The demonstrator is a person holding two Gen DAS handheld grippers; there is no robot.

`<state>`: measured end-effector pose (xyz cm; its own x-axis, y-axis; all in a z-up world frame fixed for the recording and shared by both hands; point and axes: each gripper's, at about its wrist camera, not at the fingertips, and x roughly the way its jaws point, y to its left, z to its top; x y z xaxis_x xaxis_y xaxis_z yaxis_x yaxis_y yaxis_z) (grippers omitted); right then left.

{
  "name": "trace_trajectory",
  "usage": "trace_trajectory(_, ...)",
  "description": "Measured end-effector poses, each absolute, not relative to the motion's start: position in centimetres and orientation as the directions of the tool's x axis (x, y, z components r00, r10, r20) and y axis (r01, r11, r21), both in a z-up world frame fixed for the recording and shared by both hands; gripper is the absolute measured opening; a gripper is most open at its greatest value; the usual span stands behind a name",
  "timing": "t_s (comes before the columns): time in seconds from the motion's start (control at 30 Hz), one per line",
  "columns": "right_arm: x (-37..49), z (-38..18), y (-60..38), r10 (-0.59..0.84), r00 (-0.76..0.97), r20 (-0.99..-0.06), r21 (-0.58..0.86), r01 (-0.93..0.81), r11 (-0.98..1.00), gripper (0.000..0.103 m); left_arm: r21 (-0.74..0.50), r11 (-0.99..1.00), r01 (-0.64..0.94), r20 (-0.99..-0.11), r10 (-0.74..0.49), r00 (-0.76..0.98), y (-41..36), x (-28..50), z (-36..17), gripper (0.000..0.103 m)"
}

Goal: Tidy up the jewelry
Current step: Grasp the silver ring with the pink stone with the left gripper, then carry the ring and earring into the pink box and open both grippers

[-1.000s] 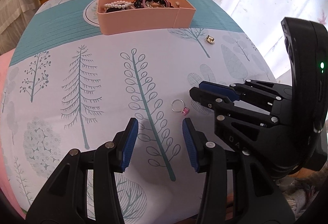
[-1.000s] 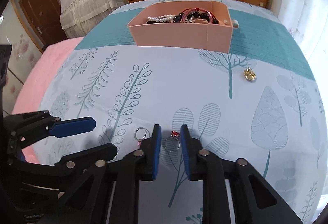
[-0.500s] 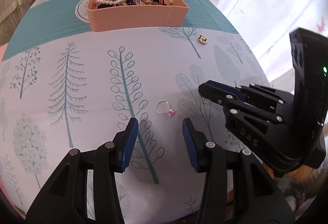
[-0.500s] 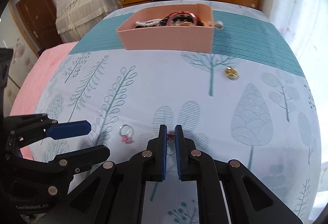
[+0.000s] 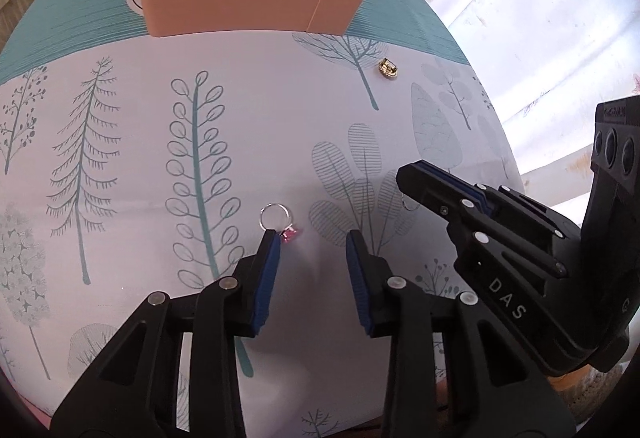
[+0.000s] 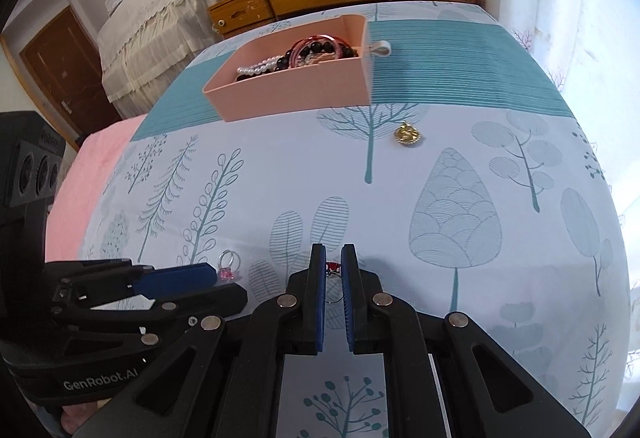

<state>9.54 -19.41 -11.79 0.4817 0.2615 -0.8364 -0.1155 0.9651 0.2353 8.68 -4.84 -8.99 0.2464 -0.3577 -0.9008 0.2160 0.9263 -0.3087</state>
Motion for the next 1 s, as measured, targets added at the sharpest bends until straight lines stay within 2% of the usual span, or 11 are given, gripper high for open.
trace_trajectory(0.13,9.4,-11.8,-20.1,0.267,0.489,-0.831,0.251,-0.099,0.963,0.008,-0.305,0.929,0.210,-0.901,-0.353,0.253,-5.0,9.0,-9.0,0.031)
trace_trajectory(0.27,9.4,-12.0,-20.6,0.268,0.489,-0.830,0.261,-0.084,0.962,0.008,-0.260,0.942,0.213,-0.910,-0.313,0.272,-5.2,9.2,-9.0,0.023)
trace_trajectory(0.47,9.3,-12.2,-21.1,0.272,0.490,-0.828,0.274,-0.068,0.959,0.008,-0.234,0.946,0.225,-0.912,-0.294,0.285,-5.1,9.3,-9.1,0.016)
trace_trajectory(0.57,9.2,-12.3,-21.2,0.276,0.488,-0.828,0.280,-0.067,0.958,0.008,-0.231,0.946,0.226,-0.913,-0.291,0.285,-4.9,9.4,-9.2,0.008)
trace_trajectory(1.0,9.1,-12.1,-20.9,0.273,0.496,-0.824,0.279,-0.064,0.958,0.008,-0.210,0.930,0.301,-0.893,-0.308,0.330,-5.5,8.5,-8.7,0.004)
